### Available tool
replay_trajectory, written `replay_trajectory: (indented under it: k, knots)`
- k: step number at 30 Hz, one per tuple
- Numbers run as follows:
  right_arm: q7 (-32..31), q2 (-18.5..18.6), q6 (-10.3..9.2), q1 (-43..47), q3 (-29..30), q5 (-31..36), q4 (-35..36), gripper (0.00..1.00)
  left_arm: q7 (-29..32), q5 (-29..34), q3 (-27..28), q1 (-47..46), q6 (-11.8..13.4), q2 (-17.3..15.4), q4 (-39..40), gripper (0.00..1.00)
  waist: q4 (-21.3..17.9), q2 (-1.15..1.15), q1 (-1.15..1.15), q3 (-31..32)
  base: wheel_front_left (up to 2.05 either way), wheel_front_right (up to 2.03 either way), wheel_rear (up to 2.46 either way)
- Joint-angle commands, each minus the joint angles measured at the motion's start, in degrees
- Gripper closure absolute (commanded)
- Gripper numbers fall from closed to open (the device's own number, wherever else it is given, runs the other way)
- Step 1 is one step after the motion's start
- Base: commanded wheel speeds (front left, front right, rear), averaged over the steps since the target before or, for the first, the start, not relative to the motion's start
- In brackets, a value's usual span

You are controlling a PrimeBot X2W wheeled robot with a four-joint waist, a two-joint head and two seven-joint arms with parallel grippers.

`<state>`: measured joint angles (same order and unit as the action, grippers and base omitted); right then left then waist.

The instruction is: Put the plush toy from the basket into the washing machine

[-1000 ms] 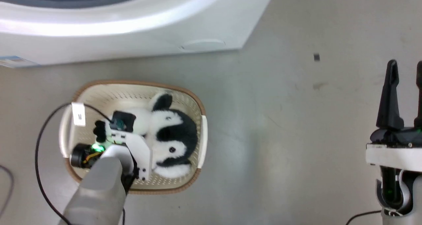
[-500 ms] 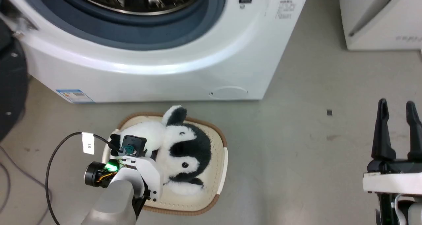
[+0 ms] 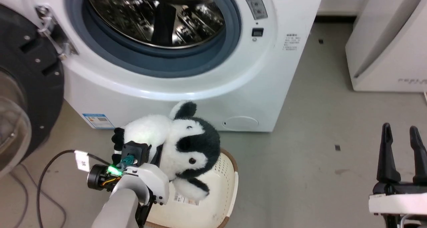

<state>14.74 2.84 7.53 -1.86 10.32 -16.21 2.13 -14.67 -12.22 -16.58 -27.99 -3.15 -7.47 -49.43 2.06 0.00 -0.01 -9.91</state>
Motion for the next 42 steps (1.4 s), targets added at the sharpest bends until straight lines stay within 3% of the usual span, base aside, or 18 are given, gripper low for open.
replay_trajectory:
  k: [1, 11, 16, 26, 42]
  knots:
    - [0.3, 0.0, -0.04, 0.9, 0.0, -0.5, -0.2, 0.00, -0.3, 0.4, 0.5, 0.8, 0.3, -0.4, 1.8, 1.00, 0.6, 0.00, 0.01, 1.1, 0.00, 0.00, 0.00]
    - [0.3, 0.0, -0.04, 2.2, -0.5, -0.7, 0.1, 0.00, -0.3, 2.3, 3.5, 5.1, 2.3, -0.9, 16.5, 1.00, 1.0, 0.00, 0.01, 2.4, 0.00, 0.00, 0.00]
    - [0.3, 0.0, -0.04, 1.8, -0.1, -0.9, 0.2, 0.00, -0.3, 2.7, 5.6, 5.2, 2.6, -0.9, 20.0, 1.00, -0.2, 0.00, 0.01, 1.4, 0.00, 0.00, 0.00]
    - [0.3, 0.0, -0.04, -1.1, -0.4, -1.2, 0.9, 0.00, -0.3, 3.3, 10.4, -1.6, 3.2, -1.9, 20.6, 1.00, -4.8, 0.00, 0.01, -5.4, 0.00, 0.00, 0.00]
    - [0.3, 0.0, -0.04, -9.3, -1.7, -3.9, 1.6, 0.00, -0.3, 5.3, 16.6, -25.7, 3.6, -8.3, 15.4, 1.00, -12.5, 0.00, 0.01, -21.3, 0.00, 0.00, 0.00]
